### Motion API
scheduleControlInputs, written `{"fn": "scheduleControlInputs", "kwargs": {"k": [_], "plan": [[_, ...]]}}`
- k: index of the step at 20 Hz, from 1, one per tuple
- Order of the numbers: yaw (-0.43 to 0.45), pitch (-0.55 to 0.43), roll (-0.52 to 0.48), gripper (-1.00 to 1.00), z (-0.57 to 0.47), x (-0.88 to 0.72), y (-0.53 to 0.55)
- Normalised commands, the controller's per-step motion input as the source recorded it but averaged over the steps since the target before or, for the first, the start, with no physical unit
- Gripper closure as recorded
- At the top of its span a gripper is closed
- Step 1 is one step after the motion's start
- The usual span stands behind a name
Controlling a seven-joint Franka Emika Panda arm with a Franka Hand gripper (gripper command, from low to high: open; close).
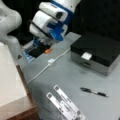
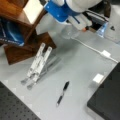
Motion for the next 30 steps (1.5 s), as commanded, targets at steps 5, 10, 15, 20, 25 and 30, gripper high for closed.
{"fn": "scheduleControlInputs", "kwargs": {"k": [5, 10, 15, 20, 25, 30], "plan": [[0.053, 0.407, -0.382, -1.0, 0.16, 0.09, -0.16], [0.026, 0.302, -0.183, -1.0, 0.1, -0.05, -0.16], [0.007, 0.174, -0.111, -1.0, 0.09, -0.1, -0.15], [0.018, 0.111, -0.176, -1.0, 0.14, -0.14, -0.16], [0.096, 0.107, -0.221, -1.0, 0.14, -0.19, -0.21], [0.171, 0.069, -0.168, -1.0, 0.07, -0.25, -0.28]]}}
